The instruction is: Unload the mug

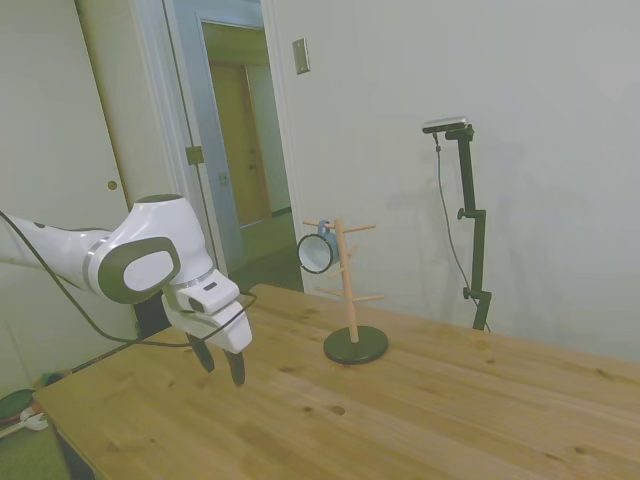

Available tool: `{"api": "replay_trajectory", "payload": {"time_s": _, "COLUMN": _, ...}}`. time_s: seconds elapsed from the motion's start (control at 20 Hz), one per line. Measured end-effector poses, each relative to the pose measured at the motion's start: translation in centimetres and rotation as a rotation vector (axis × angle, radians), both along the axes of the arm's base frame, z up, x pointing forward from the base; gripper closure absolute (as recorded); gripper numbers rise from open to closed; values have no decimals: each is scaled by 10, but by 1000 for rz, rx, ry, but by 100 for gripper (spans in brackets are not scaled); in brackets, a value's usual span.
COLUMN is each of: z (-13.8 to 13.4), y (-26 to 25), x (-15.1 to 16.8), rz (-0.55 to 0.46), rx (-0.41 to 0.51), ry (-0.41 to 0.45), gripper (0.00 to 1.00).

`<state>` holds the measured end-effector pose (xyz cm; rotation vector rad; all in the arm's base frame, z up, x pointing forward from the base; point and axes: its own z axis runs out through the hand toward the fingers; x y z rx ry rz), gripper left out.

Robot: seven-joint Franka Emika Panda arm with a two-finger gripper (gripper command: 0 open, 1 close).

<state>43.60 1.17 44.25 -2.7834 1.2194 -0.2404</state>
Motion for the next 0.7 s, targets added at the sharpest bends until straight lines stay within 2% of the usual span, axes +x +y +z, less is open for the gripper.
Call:
{"api": "replay_trajectory", "payload": {"time_s": 0.3, "z": 17, "y": 8, "x": 38, "rz": -3, "rx": 13, "ry": -35, "gripper": 0}}
{"api": "replay_trajectory", "payload": {"time_s": 0.7, "z": 45, "y": 7, "x": 84, "rz": -15, "rx": 27, "ry": -127, "gripper": 0}}
